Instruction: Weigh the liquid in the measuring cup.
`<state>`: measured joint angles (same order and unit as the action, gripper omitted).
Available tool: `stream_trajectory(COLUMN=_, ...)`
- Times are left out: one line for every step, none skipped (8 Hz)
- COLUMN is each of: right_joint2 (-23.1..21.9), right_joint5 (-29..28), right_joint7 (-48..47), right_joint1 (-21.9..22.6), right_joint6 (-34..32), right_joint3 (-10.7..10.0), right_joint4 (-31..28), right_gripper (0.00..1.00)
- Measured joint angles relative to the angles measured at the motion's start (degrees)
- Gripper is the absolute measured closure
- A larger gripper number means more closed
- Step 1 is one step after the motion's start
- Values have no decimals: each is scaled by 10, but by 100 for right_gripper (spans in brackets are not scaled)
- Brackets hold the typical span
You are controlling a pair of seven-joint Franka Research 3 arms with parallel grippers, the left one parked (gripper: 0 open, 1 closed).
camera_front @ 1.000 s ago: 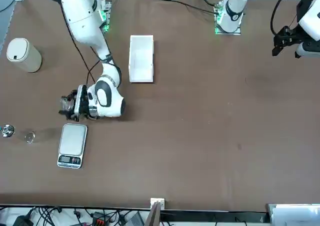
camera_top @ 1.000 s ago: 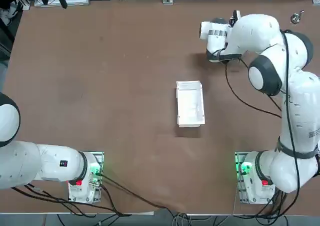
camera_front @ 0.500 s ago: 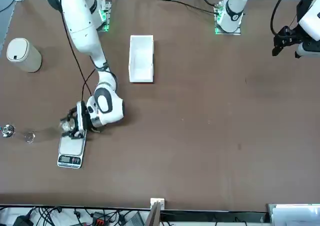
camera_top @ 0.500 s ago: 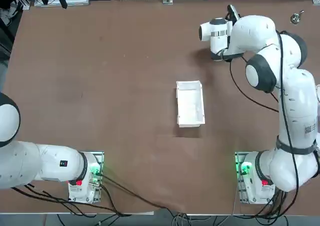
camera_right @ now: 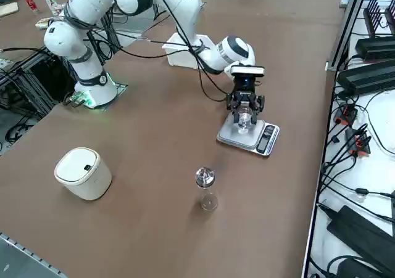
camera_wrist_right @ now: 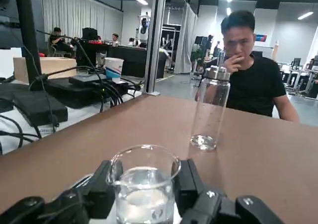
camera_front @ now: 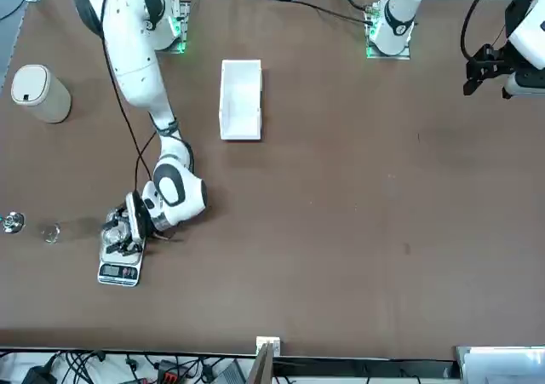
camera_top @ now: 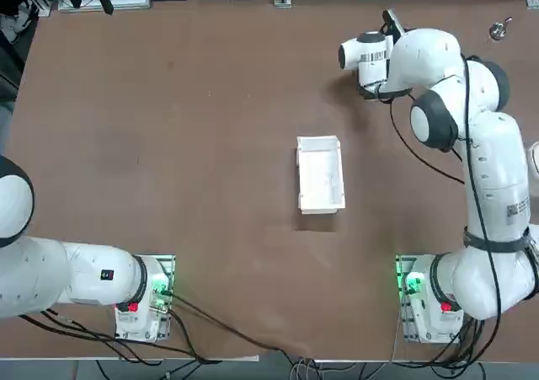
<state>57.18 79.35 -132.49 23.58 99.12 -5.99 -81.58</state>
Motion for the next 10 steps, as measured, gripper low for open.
stream_trajectory(right_joint2=12, right_joint5=0, right_joint7=-2, right_joint1=0, right_joint6=0, right_joint3=0, right_joint4=9, right_gripper=38)
stream_trajectory(right_joint2=21, right_joint5=0, right_joint7=-5, right_joint1=-1, right_joint6=0, right_joint3=0, right_joint4=14, right_gripper=36)
stream_trajectory(right_joint2=23, right_joint5=0, right_joint7=-6, right_joint1=-1, right_joint6=-2, right_joint3=0, right_joint4=16, right_gripper=33)
stream_trajectory(right_joint2=23, right_joint5=-5, right_joint7=-6, right_joint1=-1, right_joint6=-1, right_joint3=0, right_joint4=17, right_gripper=22)
stream_trajectory(right_joint2=23, right_joint5=-18, right_joint7=-4, right_joint1=0, right_joint6=-1, right_joint3=2, right_joint4=18, right_gripper=3)
stream_trajectory(right_joint2=23, right_joint5=-43, right_joint7=7, right_joint1=3, right_joint6=-2, right_joint3=4, right_joint4=21, right_gripper=0)
stream_trajectory(right_joint2=20, right_joint5=-80, right_joint7=30, right_joint1=12, right_joint6=-6, right_joint3=6, right_joint4=27, right_gripper=0)
stream_trajectory(right_joint2=14, right_joint5=-115, right_joint7=55, right_joint1=27, right_joint6=-18, right_joint3=7, right_joint4=32, right_gripper=0)
stream_trajectory(right_joint2=3, right_joint5=-144, right_joint7=80, right_joint1=43, right_joint6=-38, right_joint3=7, right_joint4=36, right_gripper=0)
stream_trajectory(right_joint2=-17, right_joint5=-174, right_joint7=112, right_joint1=58, right_joint6=-57, right_joint3=8, right_joint4=40, right_gripper=0)
